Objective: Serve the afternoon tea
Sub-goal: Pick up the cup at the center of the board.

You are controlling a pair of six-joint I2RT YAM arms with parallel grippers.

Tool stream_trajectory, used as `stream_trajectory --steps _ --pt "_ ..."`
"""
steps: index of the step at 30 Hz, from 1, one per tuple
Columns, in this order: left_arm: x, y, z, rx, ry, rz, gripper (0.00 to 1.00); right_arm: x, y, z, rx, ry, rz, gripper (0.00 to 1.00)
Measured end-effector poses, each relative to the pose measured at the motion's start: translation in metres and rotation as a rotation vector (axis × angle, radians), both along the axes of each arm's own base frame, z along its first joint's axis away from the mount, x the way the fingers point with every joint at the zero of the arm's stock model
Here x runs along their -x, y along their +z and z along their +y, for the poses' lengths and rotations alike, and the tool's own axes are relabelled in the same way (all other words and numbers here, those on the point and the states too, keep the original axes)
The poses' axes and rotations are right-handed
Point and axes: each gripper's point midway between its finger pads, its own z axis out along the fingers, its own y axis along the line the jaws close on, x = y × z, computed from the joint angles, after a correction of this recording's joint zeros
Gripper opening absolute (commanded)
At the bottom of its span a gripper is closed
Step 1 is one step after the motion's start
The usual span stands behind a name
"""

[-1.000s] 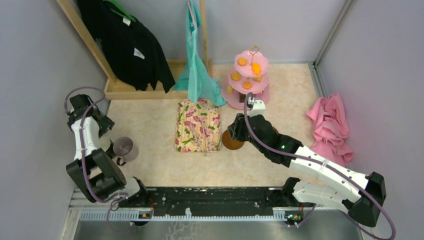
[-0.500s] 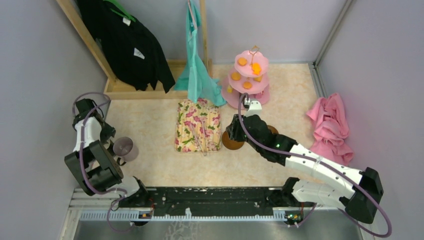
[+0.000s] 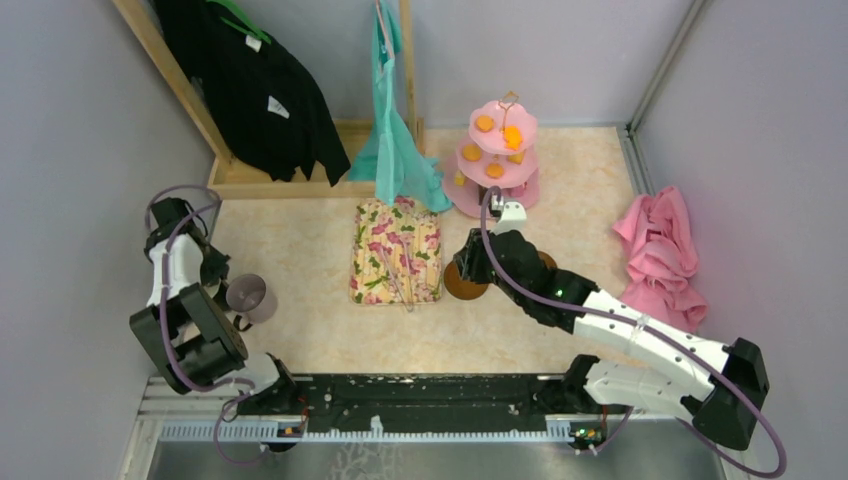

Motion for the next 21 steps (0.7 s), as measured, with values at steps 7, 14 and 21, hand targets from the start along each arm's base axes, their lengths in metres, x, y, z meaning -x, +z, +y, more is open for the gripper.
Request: stream_trajectory --steps 7,14,21 --pt "-0.006 0.039 0.005 -0.042 0.039 -0.076 0.00 0.000 0.000 0.000 0.000 0.000 -0.001 0.41" --pt "-0.028 0.120 0.018 -0.143 0.095 -0.293 0.00 0.000 0.000 -0.001 0.002 -0.004 -0.002 0.41" --pt "-0.030 0.154 -0.016 -0.151 0.064 -0.408 0.00 -0.001 0.003 -0.010 0.010 -0.038 -0.014 0.41"
